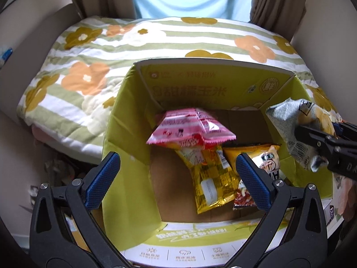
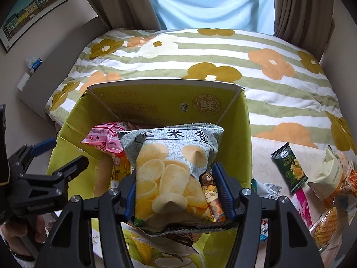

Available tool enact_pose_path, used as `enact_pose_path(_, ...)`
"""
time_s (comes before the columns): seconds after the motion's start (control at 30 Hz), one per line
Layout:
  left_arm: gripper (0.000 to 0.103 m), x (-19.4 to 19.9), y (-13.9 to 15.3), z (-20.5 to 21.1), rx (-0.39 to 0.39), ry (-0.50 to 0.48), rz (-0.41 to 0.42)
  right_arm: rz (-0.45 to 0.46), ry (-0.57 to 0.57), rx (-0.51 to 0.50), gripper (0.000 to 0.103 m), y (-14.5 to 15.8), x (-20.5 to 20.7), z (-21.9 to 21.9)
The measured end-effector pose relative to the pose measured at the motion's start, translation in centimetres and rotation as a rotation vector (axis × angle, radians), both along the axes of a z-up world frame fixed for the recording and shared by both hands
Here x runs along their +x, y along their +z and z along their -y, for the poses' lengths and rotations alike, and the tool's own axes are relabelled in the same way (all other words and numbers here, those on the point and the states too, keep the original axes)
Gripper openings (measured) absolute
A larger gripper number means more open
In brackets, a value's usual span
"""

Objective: Organize snacks
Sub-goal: 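Carry both bags over the box and release them inside, then withdraw both grippers from the box toward the remaining snacks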

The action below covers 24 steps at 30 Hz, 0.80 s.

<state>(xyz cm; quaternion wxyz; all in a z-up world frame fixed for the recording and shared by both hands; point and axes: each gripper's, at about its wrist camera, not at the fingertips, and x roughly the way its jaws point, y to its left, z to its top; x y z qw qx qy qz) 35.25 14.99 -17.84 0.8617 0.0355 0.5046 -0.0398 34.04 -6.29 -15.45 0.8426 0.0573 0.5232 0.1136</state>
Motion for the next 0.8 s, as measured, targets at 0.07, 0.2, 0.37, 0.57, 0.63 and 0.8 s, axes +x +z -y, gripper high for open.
enact_pose_path(0.07, 0.103, -0.4, 0.0, -0.1, -0.001, 0.004, -0.001, -0.004, 0.003, 0.009, 0.056, 0.1, 0.5, -0.1)
enact_pose_path(0.2, 0.103, -1.0, 0.1, -0.3, 0.016, 0.018, -0.004, -0.001, -0.007, -0.005, 0.058, 0.4, 1.5, -0.5)
enact_pose_path(0.37, 0.103, -1.7, 0.7, -0.8, 0.006, 0.044, -0.004, 0.029, -0.021, 0.030, 0.103, 0.4, 1.8, -0.7)
enact_pose_path(0.57, 0.103, -3.0, 1.0, -1.4, 0.008, 0.068, -0.007, 0.040, 0.015, 0.032, 0.103, 0.8, 0.7, -1.0)
enact_pose_path(0.63, 0.103, -3.4, 1.0, -1.5, 0.003, 0.072, -0.008, 0.042, 0.016, 0.040, 0.103, 1.1, 0.3, -1.0)
enact_pose_path(0.8, 0.103, -4.5, 1.9, -1.7, -0.003, 0.082, 0.010, 0.050, 0.028, 0.043, 0.103, 1.9, -0.8, -1.1)
